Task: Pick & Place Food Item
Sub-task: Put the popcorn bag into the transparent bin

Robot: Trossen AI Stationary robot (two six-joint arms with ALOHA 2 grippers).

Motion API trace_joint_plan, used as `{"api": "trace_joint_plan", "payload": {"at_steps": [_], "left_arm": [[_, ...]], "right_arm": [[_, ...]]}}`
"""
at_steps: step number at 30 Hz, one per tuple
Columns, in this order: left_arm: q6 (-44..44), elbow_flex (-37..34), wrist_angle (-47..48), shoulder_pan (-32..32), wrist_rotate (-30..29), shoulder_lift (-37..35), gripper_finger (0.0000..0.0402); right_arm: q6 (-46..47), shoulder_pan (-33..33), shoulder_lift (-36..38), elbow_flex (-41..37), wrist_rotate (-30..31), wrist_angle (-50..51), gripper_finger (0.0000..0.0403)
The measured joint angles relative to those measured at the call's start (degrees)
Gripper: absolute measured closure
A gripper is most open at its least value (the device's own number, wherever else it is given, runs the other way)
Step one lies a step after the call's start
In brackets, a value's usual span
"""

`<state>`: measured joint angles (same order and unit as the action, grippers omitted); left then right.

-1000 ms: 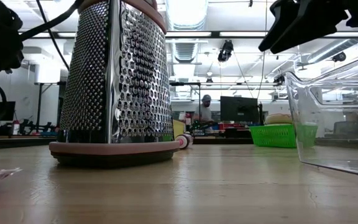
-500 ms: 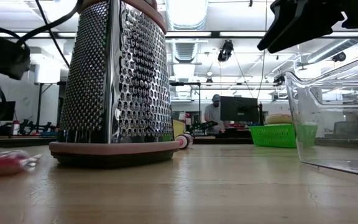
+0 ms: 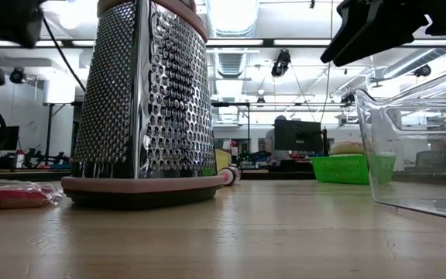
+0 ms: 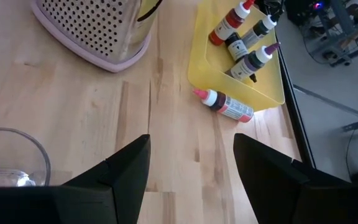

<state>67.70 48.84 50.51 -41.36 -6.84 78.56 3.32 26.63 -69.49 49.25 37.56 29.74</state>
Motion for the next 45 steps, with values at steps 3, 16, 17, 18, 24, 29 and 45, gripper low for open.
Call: {"api": "trace_joint_plan", "payload": {"at_steps": [3, 16, 17, 18, 24, 29, 45], "left_arm": [[0.7, -0.34, -6.09, -0.36, -0.03, -0.64, 0.0179], [1.77, 0.25, -12.4, -1.57, 6.53, 13.43, 0.0179], [1.86, 0.55, -12.32, -1.55, 7.13, 14.49, 0.0179], [1.84, 1.02, -12.07, -1.57, 7.54, 15.35, 0.0179], [0.72, 4.39, -8.33, -1.62, 7.75, 19.09, 0.0179], [-2.03, 7.33, 0.83, -1.57, 11.35, 20.49, 0.0179], [-14.1, 8.47, 8.8, 0.59, -0.26, -0.95, 0.0179]], "right_arm": [[0.52, 0.0, 0.0, 0.0, 0.0, 0.04, 0.0177], [0.7, 0.0, 0.0, 0.0, 4.79, 0.22, 0.0177], [0.58, -0.01, 0.0, 0.0, 4.88, 0.27, 0.0177], [0.55, -0.01, 0.0, 0.0, 4.94, 0.34, 0.0177], [0.14, 0.0, -0.02, 0.0, 5.06, 0.36, 0.0177], [-0.04, 0.0, -0.02, 0.0, 5.07, 0.48, 0.0177], [-0.52, 0.0, -0.02, 0.0, 2.43, 0.47, 0.0177]]}}
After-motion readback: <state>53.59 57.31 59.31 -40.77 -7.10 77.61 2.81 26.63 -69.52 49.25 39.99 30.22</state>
